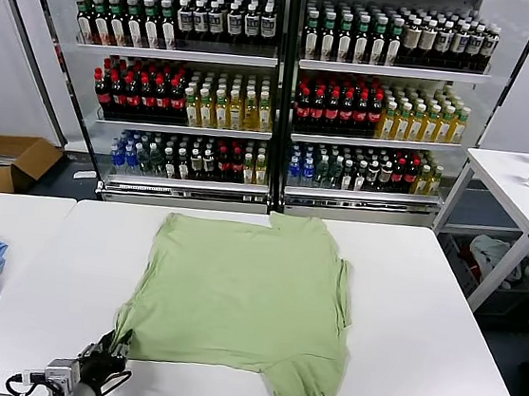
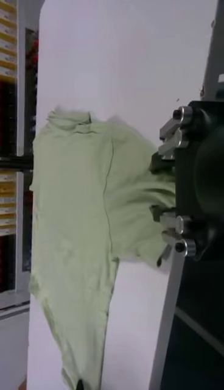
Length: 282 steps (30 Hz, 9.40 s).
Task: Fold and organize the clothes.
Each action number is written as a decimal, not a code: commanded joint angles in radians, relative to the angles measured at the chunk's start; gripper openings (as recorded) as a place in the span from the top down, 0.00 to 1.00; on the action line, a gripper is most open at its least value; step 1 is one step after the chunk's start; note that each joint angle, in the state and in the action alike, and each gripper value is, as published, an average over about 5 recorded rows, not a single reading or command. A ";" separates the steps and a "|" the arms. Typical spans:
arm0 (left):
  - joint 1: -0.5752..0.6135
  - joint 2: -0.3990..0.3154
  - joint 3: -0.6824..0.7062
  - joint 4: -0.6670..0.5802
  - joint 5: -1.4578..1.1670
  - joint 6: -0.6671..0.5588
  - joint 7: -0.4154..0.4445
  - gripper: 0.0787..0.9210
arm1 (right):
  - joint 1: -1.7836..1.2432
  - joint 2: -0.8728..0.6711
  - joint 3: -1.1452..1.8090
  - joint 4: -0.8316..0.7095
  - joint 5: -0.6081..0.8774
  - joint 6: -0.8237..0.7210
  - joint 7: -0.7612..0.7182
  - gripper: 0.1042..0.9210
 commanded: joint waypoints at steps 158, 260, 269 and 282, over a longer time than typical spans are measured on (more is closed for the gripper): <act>-0.754 0.130 0.345 0.638 -0.188 -0.069 0.030 0.27 | 1.526 0.253 -0.339 -1.367 0.273 -0.185 -0.020 0.23; -0.086 0.038 -0.109 0.079 -0.013 -0.269 -0.093 0.94 | 0.368 -0.121 0.117 -0.095 0.198 -0.051 -0.005 0.13; -0.135 0.286 -0.399 0.043 -0.320 -0.223 -0.058 0.97 | 0.381 -0.121 0.112 -0.099 0.202 -0.049 -0.001 0.16; -0.227 -0.087 0.142 -0.155 -0.759 -0.125 -0.063 0.97 | 0.386 -0.127 0.106 -0.104 0.184 -0.051 -0.009 0.17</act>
